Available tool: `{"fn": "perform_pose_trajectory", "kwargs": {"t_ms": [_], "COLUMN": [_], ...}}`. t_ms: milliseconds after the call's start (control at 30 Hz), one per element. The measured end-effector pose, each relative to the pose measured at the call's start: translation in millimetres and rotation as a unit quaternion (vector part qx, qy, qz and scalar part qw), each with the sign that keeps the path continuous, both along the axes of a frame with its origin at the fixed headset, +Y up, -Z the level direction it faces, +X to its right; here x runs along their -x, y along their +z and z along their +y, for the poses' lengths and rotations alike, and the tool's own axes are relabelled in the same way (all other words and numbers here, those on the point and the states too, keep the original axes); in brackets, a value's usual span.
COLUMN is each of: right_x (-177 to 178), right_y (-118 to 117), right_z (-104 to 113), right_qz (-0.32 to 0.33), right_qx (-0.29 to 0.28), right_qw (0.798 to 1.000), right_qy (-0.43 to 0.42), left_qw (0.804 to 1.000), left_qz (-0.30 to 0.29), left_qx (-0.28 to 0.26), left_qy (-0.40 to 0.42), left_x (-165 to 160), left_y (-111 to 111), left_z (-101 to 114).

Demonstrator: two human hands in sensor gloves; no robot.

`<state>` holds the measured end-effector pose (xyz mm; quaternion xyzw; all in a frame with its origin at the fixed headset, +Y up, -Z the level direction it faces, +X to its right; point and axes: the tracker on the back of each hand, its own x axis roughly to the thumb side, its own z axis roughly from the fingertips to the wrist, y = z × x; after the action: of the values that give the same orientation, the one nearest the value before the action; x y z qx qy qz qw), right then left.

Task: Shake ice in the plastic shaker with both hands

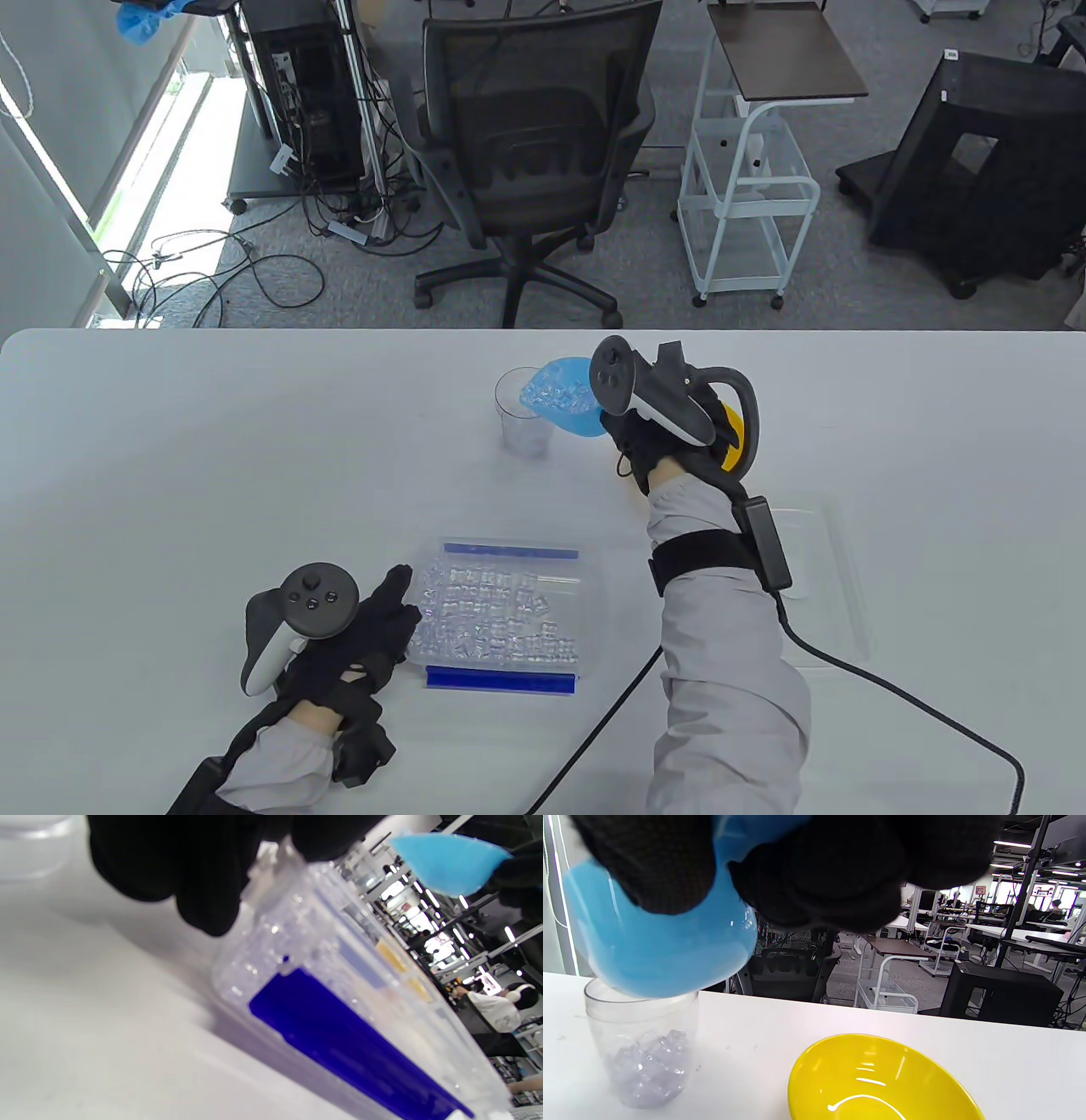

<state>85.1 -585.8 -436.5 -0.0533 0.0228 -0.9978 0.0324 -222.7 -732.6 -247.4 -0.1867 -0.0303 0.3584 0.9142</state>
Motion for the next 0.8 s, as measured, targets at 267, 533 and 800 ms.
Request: {"fn": "perform_pose_trajectory", "kwargs": {"t_ms": [267, 533, 800], "right_x": [10.7, 19.3, 31.0], "right_y": [-14.6, -22.6, -25.1], "right_z": [-0.9, -2.5, -3.5], "right_qz": [-0.009, -0.013, 0.004], "right_qx": [0.026, 0.033, 0.011], "right_qw": [0.999, 0.997, 0.992], "right_qy": [0.039, 0.074, 0.125], "left_qw": [1.0, 1.0, 1.0], "left_qz": [-0.001, -0.001, -0.002], "left_qx": [0.0, 0.001, 0.001], "left_qy": [0.0, 0.0, 0.0], "left_x": [0.1, -0.3, -0.5], "left_y": [-0.3, -0.1, 0.2], "left_z": [-0.1, 0.8, 1.8]}}
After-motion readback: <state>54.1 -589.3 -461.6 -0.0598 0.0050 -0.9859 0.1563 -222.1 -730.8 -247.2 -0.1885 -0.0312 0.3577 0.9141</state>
